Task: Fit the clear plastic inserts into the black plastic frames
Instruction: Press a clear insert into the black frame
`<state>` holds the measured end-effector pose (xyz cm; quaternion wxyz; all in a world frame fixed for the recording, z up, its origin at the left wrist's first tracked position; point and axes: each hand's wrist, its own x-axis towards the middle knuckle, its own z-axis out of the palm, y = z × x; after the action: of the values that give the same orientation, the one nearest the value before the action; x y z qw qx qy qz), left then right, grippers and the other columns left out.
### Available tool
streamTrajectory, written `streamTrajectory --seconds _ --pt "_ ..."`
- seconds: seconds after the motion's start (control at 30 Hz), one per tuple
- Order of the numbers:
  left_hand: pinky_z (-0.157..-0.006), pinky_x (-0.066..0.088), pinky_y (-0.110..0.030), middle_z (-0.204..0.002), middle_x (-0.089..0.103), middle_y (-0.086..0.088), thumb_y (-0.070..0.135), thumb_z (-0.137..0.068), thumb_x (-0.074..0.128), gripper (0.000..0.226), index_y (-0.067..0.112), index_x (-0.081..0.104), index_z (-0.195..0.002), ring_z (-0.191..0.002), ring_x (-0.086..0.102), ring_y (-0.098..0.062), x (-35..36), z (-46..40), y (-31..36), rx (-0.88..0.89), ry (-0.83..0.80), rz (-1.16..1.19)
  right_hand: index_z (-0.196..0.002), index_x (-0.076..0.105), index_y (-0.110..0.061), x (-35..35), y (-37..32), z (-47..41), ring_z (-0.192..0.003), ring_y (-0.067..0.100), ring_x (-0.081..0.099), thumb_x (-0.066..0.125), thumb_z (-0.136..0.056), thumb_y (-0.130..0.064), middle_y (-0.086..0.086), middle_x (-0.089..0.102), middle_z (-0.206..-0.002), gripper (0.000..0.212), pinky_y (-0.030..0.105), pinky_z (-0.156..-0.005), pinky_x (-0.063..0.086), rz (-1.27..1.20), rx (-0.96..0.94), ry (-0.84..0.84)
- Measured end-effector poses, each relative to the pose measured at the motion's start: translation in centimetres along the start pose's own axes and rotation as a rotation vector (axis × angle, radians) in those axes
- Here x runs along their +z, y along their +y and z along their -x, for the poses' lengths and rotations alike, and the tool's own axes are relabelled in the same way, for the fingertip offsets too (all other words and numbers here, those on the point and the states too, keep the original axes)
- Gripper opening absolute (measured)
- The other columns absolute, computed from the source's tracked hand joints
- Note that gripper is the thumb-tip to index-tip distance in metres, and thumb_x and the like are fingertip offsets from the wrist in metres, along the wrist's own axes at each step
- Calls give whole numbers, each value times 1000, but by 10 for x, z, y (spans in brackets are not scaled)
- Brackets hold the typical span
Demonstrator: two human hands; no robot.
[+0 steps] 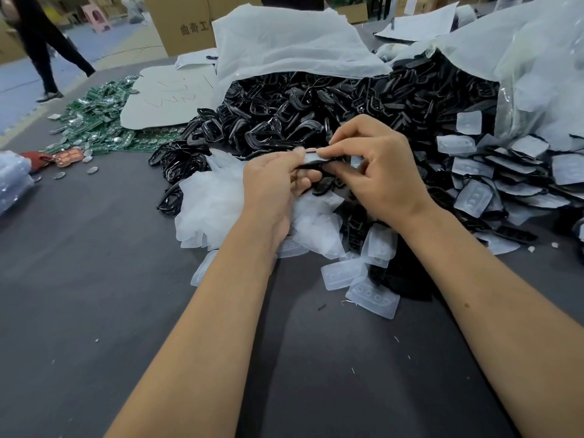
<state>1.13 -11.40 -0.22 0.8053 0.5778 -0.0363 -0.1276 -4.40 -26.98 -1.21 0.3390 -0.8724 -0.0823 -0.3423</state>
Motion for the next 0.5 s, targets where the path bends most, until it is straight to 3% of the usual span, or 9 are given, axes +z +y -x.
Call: streamTrajectory --seconds 0.1,0.23,0.37,0.5 --pt "-50 51 -16 -73 73 -9 33 -106 60 37 1 70 -90 -55 66 -12 -1 1 1 10 -43 61 -97 82 -14 7 -7 -1 -91 14 67 80 -90 -11 4 71 -97 8 25 -86 52 -222 203 20" --pt "-60 54 -17 -82 73 -7 9 -103 63 11 3 69 -97 -62 66 -12 -2 4 -4 108 -98 25 -93 81 -11 8 -12 -2 -75 18 64 74 -95 -13 7 74 -82 7 31 -67 52 -749 614 -50" --pt "-58 50 -17 -73 69 -1 8 -101 67 12 8 71 -90 -61 60 -9 -2 4 -6 124 -81 -60 -88 80 -11 2 -7 -4 -76 15 63 70 -96 -12 6 71 -84 13 25 -65 52 -980 745 -120" --pt "-56 50 -17 -72 68 -4 7 -101 66 16 6 71 -86 -59 59 -9 -2 2 -6 103 -66 -38 -95 79 -9 5 -7 -3 -77 13 68 67 -98 -10 5 75 -85 13 24 -67 56 -992 745 -89"
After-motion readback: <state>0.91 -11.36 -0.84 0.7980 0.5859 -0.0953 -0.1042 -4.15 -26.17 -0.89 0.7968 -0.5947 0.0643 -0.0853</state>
